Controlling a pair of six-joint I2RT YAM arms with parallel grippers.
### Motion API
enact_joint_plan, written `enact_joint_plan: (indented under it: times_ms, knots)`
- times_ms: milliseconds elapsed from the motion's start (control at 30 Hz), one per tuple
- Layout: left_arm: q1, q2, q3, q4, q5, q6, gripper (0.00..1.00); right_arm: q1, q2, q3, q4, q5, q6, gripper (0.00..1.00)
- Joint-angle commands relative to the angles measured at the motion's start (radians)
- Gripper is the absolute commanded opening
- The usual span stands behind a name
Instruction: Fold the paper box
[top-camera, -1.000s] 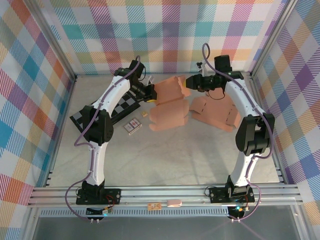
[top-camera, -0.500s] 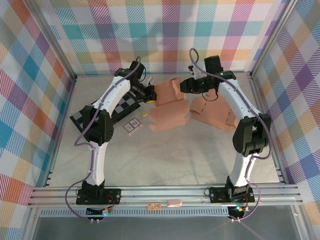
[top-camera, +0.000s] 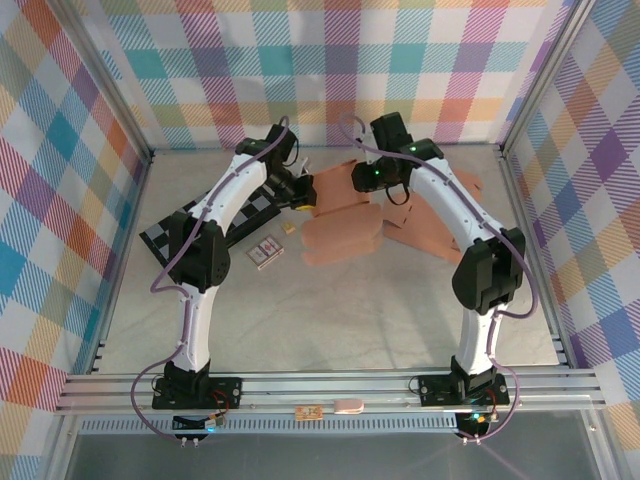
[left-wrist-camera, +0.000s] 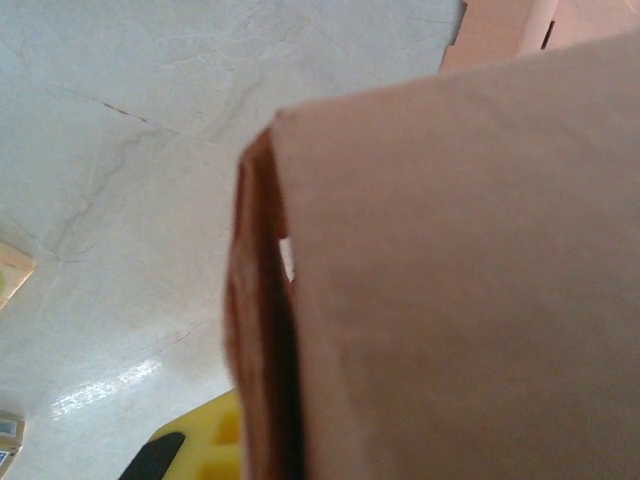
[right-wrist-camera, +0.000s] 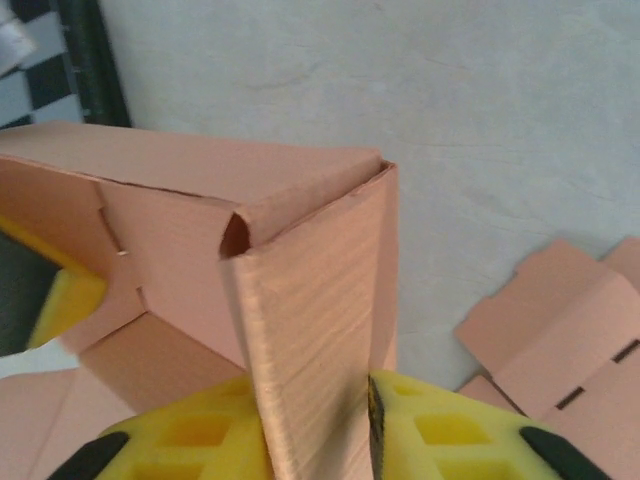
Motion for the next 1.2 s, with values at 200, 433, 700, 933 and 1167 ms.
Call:
enact_joint_plan:
  times_ms: [200, 433, 700, 933, 1167]
  knots:
    - [-0.039, -0.068, 0.016, -0.055, 0.0, -0.007, 0.0, 0.085, 0.06, 0.068, -0.064, 0.322, 0.033, 0.08]
    - [-0.046, -0.065, 0.023, -0.073, 0.009, -0.008, 0.0, 0.089, 0.099, 0.137, -0.102, 0.378, 0.054, 0.16]
    - [-0.049, -0.065, 0.025, -0.077, 0.004, -0.008, 0.0, 0.091, 0.164, 0.249, -0.167, 0.437, 0.06, 0.17]
    - [-0.051, -0.062, 0.032, -0.081, -0.004, -0.016, 0.0, 0.107, 0.179, 0.257, -0.207, 0.522, 0.068, 0.1]
    - [-0.053, -0.058, 0.055, -0.086, -0.008, -0.051, 0.0, 0.148, 0.213, 0.283, -0.246, 0.748, 0.072, 0.0]
